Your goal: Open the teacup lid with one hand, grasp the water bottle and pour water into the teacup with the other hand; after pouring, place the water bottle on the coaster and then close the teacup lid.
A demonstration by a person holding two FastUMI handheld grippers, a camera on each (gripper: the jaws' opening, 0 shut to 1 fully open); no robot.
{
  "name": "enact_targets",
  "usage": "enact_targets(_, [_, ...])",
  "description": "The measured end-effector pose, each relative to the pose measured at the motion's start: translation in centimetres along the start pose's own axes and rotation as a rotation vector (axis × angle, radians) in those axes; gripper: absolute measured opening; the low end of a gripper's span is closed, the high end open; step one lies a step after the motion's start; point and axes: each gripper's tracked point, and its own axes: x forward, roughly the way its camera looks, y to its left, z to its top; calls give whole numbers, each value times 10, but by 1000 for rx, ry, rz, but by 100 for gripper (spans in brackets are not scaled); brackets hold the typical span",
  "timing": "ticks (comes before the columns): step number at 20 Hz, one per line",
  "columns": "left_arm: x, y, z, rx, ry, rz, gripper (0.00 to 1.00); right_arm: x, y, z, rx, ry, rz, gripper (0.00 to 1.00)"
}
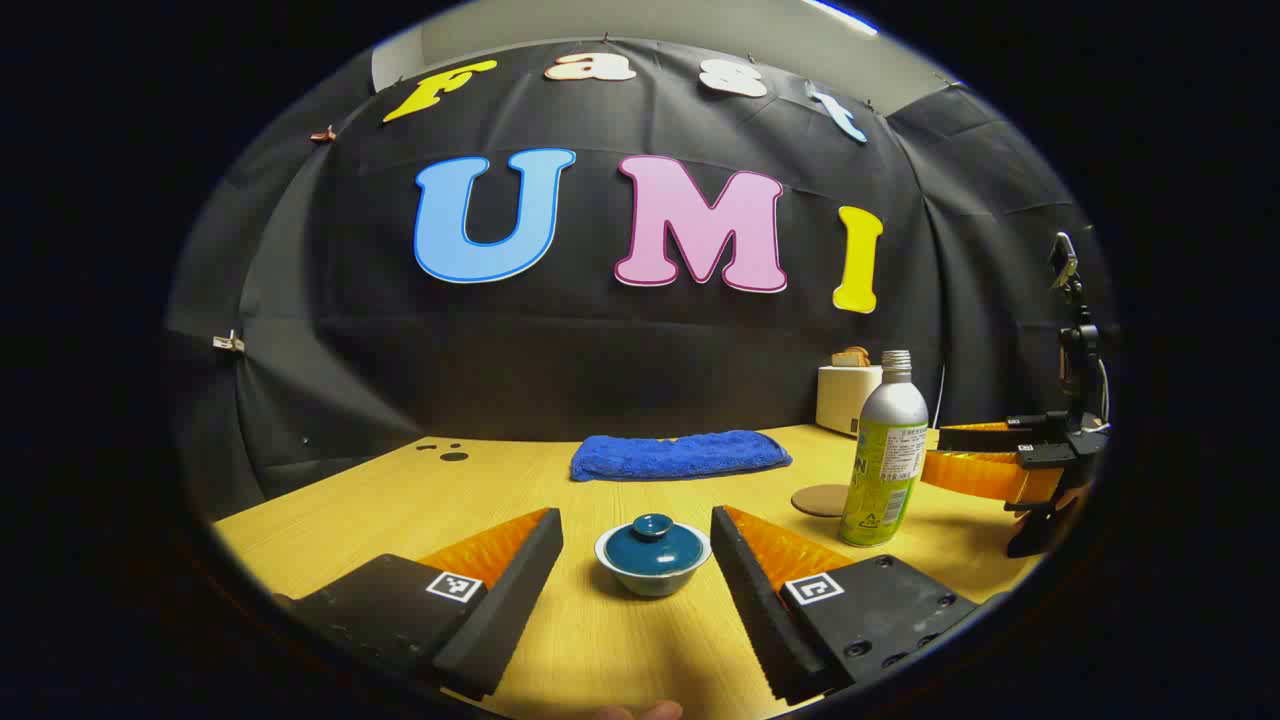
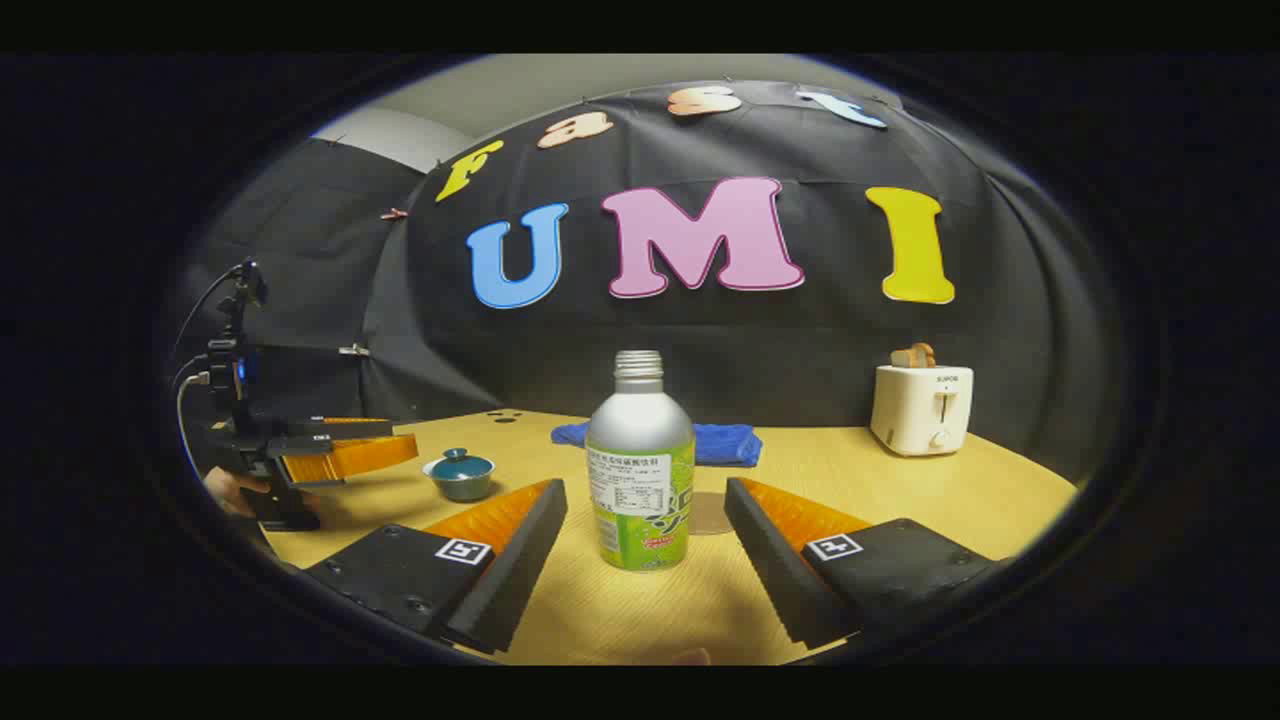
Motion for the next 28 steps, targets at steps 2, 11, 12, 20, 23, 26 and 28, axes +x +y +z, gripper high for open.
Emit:
enact_targets(2, [0, 0, 0, -1, 0, 0, 94, 0, 0, 0, 0, 0, 0, 98])
enact_targets(11, [1, 0, 0, 0, 0, 2, 97, 0, 0, 0, 0, 0, 0, 98])
enact_targets(12, [2, -1, 0, 0, 2, 0, 97, 0, 0, 0, 1, 0, 0, 98])
enact_targets(20, [47, 2, -11, 28, 76, -48, 96, 0, 1, 1, 1, 1, 0, 98])
enact_targets(23, [60, 0, -18, 72, 144, -66, 87, 0, 3, 1, 2, 1, 10, 99])
enact_targets(26, [67, -2, -25, 108, 183, -73, 70, 0, 3, 1, 2, 2, 14, 98])
enact_targets(28, [69, -5, -28, 125, 204, -73, 62, 0, 3, 1, 2, 2, 14, 98])
